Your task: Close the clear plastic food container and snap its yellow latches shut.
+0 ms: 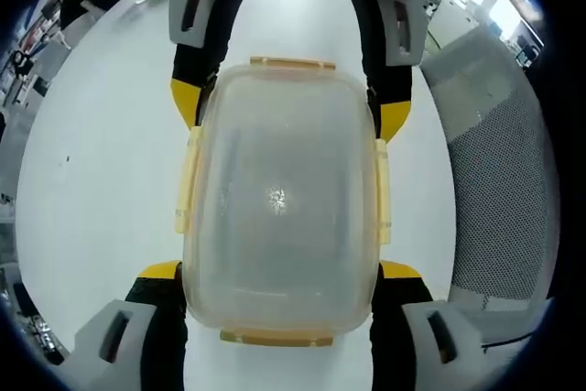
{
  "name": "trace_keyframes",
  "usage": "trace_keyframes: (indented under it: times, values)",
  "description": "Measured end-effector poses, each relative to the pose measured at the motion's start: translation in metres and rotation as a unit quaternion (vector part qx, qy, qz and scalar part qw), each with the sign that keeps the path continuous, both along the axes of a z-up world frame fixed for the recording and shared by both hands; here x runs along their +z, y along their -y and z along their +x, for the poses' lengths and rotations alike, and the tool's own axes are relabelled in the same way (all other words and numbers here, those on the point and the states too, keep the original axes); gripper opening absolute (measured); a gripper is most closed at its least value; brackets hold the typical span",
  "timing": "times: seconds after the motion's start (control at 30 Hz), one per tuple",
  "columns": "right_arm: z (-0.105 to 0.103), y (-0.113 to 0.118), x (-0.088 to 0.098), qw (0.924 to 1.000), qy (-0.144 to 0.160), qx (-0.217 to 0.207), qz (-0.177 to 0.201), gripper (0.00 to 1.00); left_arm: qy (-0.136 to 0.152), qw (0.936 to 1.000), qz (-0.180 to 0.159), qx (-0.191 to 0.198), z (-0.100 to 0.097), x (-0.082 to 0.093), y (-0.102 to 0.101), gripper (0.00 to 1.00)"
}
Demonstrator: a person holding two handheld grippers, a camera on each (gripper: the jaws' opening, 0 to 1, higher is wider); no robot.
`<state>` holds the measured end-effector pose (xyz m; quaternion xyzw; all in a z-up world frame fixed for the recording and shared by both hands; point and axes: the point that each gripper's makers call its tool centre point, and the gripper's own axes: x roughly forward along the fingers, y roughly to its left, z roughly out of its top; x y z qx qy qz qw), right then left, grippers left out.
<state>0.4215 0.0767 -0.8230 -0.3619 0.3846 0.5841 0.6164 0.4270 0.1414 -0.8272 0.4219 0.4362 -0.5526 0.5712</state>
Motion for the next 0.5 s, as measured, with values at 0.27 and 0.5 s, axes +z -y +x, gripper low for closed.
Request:
trace_keyframes:
  times: [0.27, 0.5]
  values:
    - [0.0059, -0.0002, -0.0002, 1.0, 0.0, -0.003, 0.003, 0.83, 0.001, 1.0, 0.003, -0.002, 0.0058, -0.0006, 0.0001, 0.84]
    - [0.0097, 0.0, 0.0001, 1.0, 0.001, -0.002, 0.004, 0.83, 0.002, 1.0, 0.004, 0.0, 0.0096, -0.0014, 0.0005, 0.84]
